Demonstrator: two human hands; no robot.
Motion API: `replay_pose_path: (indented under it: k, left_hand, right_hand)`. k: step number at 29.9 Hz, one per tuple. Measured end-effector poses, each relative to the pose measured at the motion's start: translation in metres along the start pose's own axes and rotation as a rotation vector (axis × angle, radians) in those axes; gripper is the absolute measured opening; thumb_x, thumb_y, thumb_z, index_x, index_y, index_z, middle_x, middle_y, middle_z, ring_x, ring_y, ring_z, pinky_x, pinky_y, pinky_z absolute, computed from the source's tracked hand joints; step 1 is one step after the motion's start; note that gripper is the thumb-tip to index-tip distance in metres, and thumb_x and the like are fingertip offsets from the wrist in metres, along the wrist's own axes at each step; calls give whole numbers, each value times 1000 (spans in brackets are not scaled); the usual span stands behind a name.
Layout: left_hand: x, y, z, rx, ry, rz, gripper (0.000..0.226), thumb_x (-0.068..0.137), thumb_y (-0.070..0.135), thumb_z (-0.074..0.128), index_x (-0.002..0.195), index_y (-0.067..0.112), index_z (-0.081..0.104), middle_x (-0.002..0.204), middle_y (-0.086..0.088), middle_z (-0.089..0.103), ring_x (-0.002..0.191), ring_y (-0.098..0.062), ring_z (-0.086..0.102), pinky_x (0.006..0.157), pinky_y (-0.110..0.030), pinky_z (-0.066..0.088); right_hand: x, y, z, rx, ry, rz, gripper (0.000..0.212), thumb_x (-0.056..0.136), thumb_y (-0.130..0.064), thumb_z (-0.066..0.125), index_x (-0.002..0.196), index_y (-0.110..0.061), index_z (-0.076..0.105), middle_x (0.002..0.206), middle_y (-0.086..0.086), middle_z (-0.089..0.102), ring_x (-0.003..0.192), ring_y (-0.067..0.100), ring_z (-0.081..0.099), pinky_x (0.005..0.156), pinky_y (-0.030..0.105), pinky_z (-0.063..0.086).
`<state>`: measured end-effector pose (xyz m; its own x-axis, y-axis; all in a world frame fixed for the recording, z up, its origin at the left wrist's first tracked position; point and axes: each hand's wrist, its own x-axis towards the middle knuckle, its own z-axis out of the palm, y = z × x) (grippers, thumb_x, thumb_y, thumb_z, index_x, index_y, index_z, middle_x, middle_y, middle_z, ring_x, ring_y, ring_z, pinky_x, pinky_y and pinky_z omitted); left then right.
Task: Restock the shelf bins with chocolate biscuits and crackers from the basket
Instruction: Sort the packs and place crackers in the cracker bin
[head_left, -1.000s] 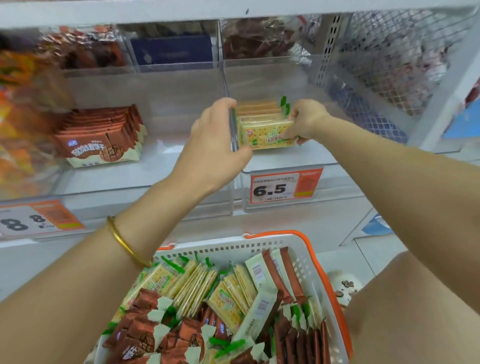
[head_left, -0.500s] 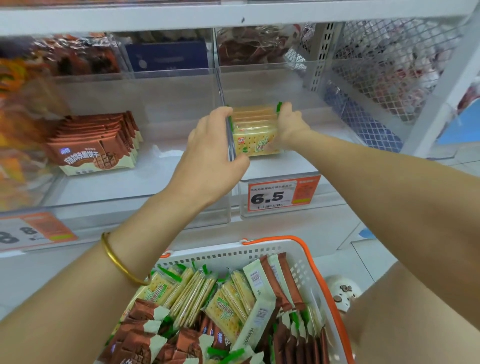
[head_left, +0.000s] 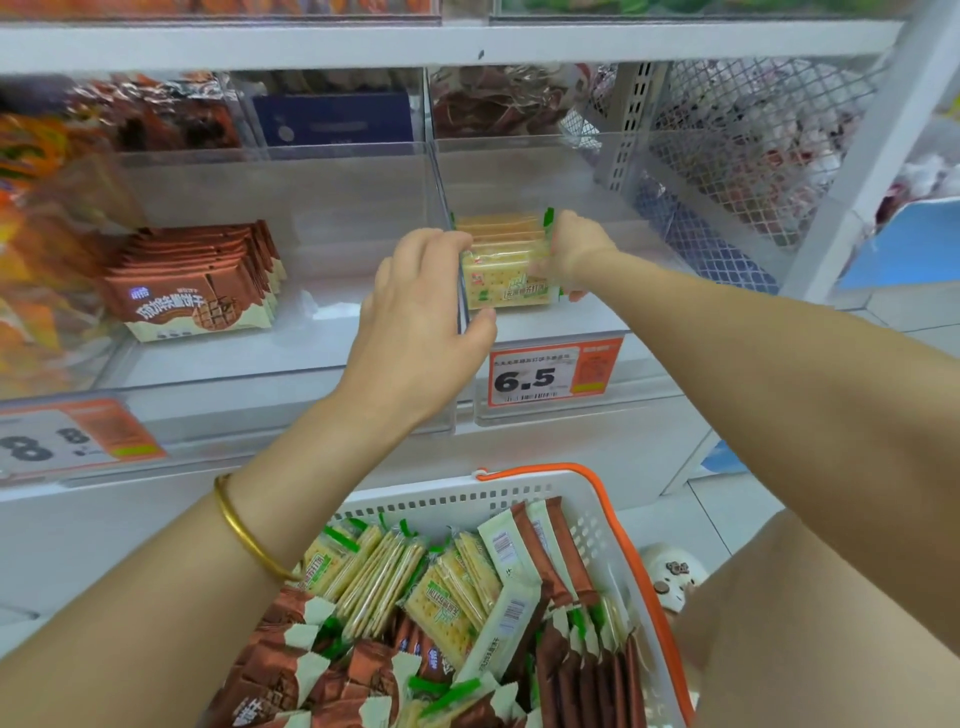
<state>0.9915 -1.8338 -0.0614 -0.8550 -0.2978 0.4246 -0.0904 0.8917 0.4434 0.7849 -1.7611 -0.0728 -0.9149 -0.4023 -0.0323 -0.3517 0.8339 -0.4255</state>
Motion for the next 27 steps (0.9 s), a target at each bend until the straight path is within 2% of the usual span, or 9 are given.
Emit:
replay_pose_path:
  k: [3,6,10,19,27]
  left_hand:
    - [4,-1,0,2,-14,-12,55,90,22,56,140,15,36,142,-3,35,131,-21,30,105,-31,26]
    - [5,-1,0,-6,-15,-18,55,89,21,57,140,17,35,142,-2,35,130,-20,31,104,-31,27]
    - [5,-2,1,-11,-13,-9,55,89,20,57,139,17,36,141,-2,37,129,-20,32,103,-31,27]
    - [5,-2,2,0,-5,0,54,88,19,57,139,16,37,140,-3,38,128,-21,34,103,-32,28]
    - [1,-2,3,3,12,14,56,87,19,58,139,14,37,141,-5,37,130,-22,33,105,-34,27]
  right_hand:
    - [9,-8,4,119,57,66,56,87,-27,68,128,-2,37,123,16,54,99,32,61,76,34,52]
    - [12,-11,7,192,49,121,62,84,-25,71,130,-3,34,129,16,49,105,33,59,78,35,54]
    - [11,-7,7,218,20,120,73,79,-21,77,131,-6,29,133,16,43,110,36,54,80,43,56]
    - [5,-6,4,182,7,112,82,75,-18,80,135,-8,24,135,18,39,107,36,55,87,44,54]
    - [-1,-2,-4,142,21,58,77,76,-19,79,132,-9,27,134,18,39,105,36,56,83,43,56]
